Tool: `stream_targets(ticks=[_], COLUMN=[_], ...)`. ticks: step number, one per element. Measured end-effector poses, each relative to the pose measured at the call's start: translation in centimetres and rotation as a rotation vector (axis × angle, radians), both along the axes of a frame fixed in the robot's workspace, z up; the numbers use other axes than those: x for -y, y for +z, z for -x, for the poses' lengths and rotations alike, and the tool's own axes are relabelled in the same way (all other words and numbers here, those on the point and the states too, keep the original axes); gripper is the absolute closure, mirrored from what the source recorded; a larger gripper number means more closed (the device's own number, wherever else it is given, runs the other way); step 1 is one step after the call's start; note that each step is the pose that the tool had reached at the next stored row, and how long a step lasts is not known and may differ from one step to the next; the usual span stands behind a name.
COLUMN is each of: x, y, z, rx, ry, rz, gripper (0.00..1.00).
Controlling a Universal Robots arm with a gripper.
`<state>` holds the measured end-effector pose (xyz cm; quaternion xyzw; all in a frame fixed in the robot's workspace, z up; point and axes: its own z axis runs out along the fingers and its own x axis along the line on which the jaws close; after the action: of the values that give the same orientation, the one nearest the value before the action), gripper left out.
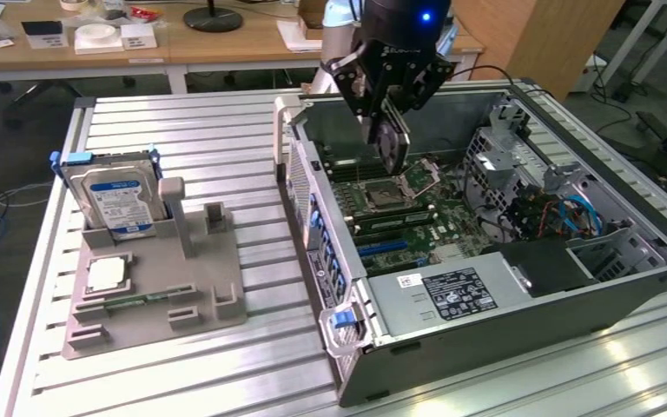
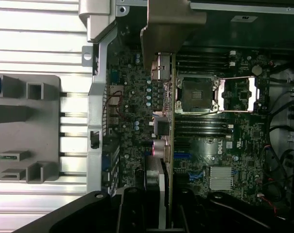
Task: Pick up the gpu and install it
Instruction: 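Pick up the gpu and move the gpu toward the slot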
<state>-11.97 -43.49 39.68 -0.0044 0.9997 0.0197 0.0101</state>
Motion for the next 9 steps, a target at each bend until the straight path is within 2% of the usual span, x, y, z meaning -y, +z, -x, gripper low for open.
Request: stream_targets(ticks=[9], x=[0.0], y=[0.0], z=[-2.1], rx=[-0.0001], ry=[0.0], rz=[0.0], gripper=[0.72])
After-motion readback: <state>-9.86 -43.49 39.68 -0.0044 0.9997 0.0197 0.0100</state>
